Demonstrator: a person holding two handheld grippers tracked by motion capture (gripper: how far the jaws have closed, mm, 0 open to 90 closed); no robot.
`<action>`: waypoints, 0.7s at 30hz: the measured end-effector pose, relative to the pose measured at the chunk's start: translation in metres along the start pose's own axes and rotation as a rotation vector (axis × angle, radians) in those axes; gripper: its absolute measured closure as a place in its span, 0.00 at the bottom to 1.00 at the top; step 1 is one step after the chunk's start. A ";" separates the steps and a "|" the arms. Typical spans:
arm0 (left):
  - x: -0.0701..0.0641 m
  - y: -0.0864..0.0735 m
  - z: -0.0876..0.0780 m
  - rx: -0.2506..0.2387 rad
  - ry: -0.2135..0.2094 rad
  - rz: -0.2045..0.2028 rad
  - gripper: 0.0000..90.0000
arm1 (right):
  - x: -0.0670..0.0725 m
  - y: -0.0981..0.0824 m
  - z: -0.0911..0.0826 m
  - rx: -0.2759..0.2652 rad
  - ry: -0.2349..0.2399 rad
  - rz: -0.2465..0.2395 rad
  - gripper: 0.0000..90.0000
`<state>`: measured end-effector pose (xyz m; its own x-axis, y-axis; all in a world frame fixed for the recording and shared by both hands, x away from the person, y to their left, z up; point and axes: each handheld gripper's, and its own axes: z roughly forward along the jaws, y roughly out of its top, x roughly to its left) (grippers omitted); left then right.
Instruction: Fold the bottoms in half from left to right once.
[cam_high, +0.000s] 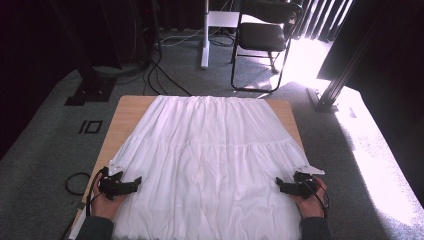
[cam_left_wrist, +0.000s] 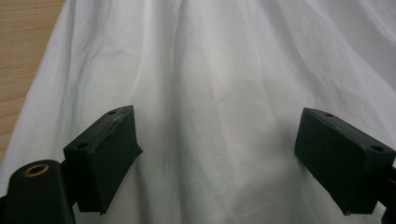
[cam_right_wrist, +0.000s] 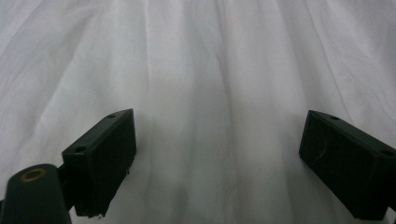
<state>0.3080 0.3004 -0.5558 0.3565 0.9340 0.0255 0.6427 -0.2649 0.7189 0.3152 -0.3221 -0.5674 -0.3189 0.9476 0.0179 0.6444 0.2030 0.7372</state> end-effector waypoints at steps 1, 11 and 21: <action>0.000 0.000 0.000 0.000 0.000 0.000 0.16 | 0.000 0.000 0.000 0.000 0.000 0.000 0.12; 0.004 0.003 -0.015 -0.014 0.006 -0.008 0.40 | 0.000 0.000 0.000 0.000 0.001 0.001 0.12; 0.041 -0.015 -0.062 -0.047 0.125 -0.068 0.35 | 0.000 0.000 0.000 0.000 0.001 -0.001 0.12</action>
<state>0.2711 0.3573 -0.5226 0.2236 0.9728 0.0597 0.6293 -0.1909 0.7533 0.3150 -0.3222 -0.5674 -0.3203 0.9471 0.0182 0.6439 0.2037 0.7375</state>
